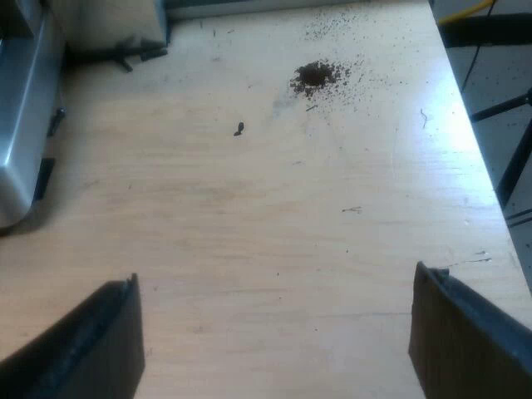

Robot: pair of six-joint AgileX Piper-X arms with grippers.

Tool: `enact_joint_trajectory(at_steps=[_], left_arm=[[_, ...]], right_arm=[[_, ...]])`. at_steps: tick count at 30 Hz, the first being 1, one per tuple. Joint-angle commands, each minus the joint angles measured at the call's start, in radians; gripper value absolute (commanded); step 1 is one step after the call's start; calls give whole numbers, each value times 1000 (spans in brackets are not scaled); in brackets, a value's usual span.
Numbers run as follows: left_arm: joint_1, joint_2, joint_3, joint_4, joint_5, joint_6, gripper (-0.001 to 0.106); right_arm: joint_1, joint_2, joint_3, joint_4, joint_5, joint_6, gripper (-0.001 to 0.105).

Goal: Grind coffee beans and then tamp

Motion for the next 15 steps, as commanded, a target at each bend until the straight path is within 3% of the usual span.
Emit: enact_joint_trajectory(at_steps=[1, 5, 9, 15], left_arm=[[4, -137, -7, -17, 0, -16, 85], [4, -137, -7, -17, 11, -16, 85], [4, -131, -9, -17, 73, -18, 85], [-15, -51, -99, -6, 125, -33, 85]], right_arm=[[-1, -44, -4, -8, 0, 0, 69], [-1, -44, -4, -8, 0, 2, 69], [-1, -41, -8, -8, -6, -15, 69], [2, 29, -98, -8, -69, -1, 69]])
